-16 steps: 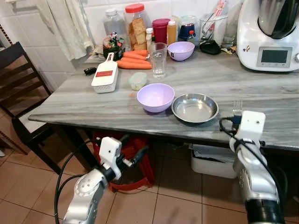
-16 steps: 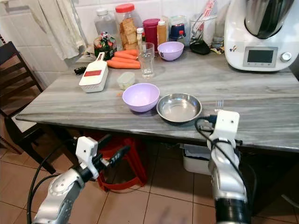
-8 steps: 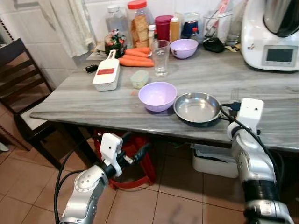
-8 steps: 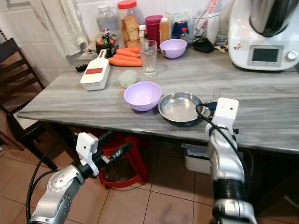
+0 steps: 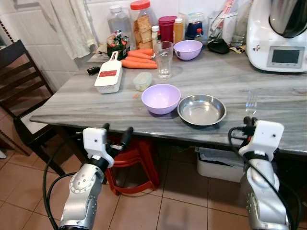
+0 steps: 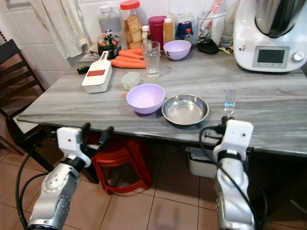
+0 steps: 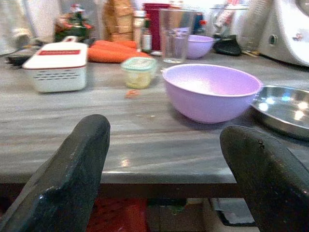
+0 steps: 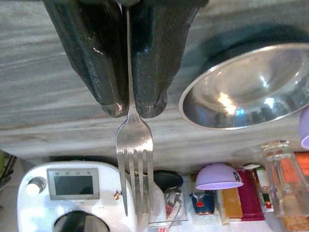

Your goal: Setting the table

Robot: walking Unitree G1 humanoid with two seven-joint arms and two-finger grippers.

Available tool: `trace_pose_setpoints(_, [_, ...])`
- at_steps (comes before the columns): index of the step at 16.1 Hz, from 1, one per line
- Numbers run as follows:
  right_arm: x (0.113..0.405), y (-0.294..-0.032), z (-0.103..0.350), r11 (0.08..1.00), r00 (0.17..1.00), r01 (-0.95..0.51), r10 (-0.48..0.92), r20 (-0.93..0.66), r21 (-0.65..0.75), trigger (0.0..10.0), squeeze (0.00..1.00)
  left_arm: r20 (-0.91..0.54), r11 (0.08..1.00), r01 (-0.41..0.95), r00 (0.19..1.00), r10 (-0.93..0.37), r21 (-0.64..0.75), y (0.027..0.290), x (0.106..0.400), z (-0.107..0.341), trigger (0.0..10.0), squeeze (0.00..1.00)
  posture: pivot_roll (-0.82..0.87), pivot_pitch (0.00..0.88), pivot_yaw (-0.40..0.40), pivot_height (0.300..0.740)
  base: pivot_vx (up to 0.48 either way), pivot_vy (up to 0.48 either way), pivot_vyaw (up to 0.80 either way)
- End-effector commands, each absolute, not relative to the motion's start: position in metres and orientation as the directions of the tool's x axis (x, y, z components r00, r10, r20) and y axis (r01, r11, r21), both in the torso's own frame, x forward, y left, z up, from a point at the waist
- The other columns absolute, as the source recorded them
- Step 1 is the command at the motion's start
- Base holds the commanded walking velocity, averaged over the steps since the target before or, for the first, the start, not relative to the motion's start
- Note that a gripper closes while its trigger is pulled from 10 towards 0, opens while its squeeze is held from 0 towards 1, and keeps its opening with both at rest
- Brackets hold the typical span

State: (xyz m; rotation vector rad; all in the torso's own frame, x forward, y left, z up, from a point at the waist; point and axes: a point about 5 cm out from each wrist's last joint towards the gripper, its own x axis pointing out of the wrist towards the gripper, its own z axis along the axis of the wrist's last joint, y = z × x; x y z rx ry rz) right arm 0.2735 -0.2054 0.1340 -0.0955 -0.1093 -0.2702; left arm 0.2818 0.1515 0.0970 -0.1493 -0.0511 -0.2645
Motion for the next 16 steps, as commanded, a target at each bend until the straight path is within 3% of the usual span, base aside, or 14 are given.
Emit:
trace_pose_setpoints(1, [0.265, -0.198, 0.142, 0.965, 0.957, 0.248, -0.229, 0.177, -0.090, 10.0, 0.00, 0.068, 0.969, 0.212, 0.977, -0.205, -0.129, 0.161, 0.284, 0.098, 10.0, 0.00, -0.10, 0.000, 0.142, 0.740, 0.000, 0.000, 0.00])
trace_pose_setpoints(5, [0.257, -0.198, 0.134, 0.966, 0.964, 0.240, -0.226, 0.140, -0.097, 10.0, 0.00, 0.070, 0.957, 0.229, 0.973, -0.220, -0.178, 0.157, 0.283, 0.097, 10.0, 0.00, -0.11, 0.000, 0.142, 0.740, 0.000, 0.000, 0.00])
trace_pose_setpoints(9, [0.262, -0.200, 0.137, 0.966, 0.964, 0.238, -0.223, 0.141, -0.097, 10.0, 0.00, 0.074, 0.949, 0.254, 0.967, -0.244, -0.187, 0.153, 0.282, 0.097, 10.0, 0.00, -0.10, 0.000, 0.142, 0.740, 0.282, 0.000, -0.70])
trace_pose_setpoints(16, [0.264, -0.194, 0.134, 0.972, 0.972, 0.211, -0.198, 0.126, -0.098, 10.0, 0.00, 0.068, 0.942, 0.268, 0.963, -0.259, -0.202, 0.150, 0.280, 0.095, 10.0, 0.00, -0.10, 0.000, 0.139, 0.740, 0.293, 0.000, 0.00])
